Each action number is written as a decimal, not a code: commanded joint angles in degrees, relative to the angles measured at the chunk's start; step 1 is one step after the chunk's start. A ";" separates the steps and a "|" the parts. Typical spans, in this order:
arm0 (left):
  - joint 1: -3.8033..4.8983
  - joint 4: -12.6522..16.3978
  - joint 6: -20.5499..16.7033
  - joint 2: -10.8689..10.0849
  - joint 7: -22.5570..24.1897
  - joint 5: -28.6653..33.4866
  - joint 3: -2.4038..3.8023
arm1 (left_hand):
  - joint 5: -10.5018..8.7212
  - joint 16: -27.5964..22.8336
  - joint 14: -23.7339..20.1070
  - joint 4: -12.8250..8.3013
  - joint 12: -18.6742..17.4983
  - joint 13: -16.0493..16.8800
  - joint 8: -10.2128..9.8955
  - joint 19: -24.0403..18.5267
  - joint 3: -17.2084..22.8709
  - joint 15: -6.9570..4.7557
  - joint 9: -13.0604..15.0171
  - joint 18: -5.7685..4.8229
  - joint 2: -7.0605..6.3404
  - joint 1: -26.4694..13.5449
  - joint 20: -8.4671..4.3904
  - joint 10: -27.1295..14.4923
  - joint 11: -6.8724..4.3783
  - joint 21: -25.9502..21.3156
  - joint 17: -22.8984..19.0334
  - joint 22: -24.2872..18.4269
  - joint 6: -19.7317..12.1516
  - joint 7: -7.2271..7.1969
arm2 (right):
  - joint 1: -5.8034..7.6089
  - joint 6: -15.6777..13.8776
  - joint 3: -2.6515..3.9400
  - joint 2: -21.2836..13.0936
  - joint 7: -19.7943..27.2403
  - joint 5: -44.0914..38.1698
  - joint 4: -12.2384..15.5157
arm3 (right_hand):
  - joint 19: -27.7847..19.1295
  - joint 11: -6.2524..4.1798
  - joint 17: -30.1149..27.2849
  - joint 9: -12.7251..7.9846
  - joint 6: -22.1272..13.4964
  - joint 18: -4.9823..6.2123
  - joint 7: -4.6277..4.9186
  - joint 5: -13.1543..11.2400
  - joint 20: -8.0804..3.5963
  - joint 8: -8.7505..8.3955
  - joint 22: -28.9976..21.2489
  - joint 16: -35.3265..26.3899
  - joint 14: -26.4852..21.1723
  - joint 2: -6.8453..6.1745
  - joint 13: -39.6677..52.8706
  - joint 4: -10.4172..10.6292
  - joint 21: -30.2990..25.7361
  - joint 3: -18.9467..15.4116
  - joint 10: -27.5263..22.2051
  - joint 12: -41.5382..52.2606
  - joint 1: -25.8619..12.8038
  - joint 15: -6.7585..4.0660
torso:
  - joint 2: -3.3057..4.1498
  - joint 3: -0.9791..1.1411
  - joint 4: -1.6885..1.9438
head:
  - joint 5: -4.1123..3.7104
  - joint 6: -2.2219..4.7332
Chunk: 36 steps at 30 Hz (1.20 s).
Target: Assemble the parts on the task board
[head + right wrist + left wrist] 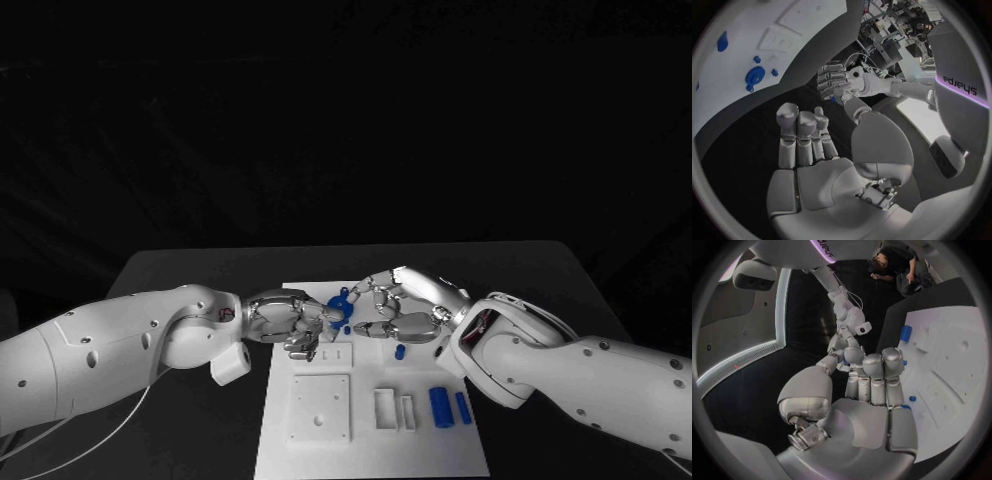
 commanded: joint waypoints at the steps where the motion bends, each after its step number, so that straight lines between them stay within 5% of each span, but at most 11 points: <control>1: -0.01 0.34 0.53 0.20 0.44 -0.97 0.03 | 0.39 0.34 -0.80 -8.74 0.23 0.06 -0.19 -0.31 8.46 -0.57 0.07 0.08 1.68 1.80 -5.30 -0.54 0.05 -0.16 0.08 0.85 0.51 0.09 | -0.05 1.00 -0.03 0.23 1.13 1.16 0.39 | 0.10 -0.22 0.07 -0.09 0.70 5.76 0.23 -0.16 -0.04 0.12 1.06 0.27 0.29 0.21 -0.09 0.57 0.25 0.04 0.14 0.38 -0.89 -0.02 | -0.03 -0.05 0.03 | -0.03 -0.16; 16: -0.01 0.70 -0.11 0.25 0.32 -1.91 0.03 | 0.44 0.38 -0.80 -8.78 0.27 0.08 -0.23 -0.29 8.45 -0.59 0.12 0.09 1.55 1.86 -5.32 -0.56 0.02 -0.12 0.09 0.84 0.62 0.06 | -0.05 3.21 -0.20 0.80 1.08 2.06 0.74 | -0.03 -0.40 0.15 -0.15 1.37 5.76 0.04 0.12 -0.14 0.33 1.11 0.31 0.33 2.43 -0.13 1.63 0.41 0.83 0.05 0.52 -2.51 -0.19 | -0.02 -0.03 -0.01 | 0.24 -0.39; 36: 0.00 0.64 -1.20 0.16 0.47 -1.92 0.03 | 0.47 0.41 -0.81 -8.79 0.30 0.09 -0.29 -0.27 8.45 -0.61 0.16 0.09 1.44 1.94 -5.34 -0.58 0.01 -0.10 0.10 0.83 0.70 0.04 | -0.05 5.02 -0.71 0.90 1.00 1.79 0.73 | -0.27 -1.33 0.30 0.31 4.21 5.76 -0.96 -0.42 -0.27 1.70 1.20 0.37 0.32 3.82 -0.11 2.07 0.89 2.13 0.00 0.73 -3.34 -1.06 | -0.02 -0.01 0.01 | 0.31 -0.61</control>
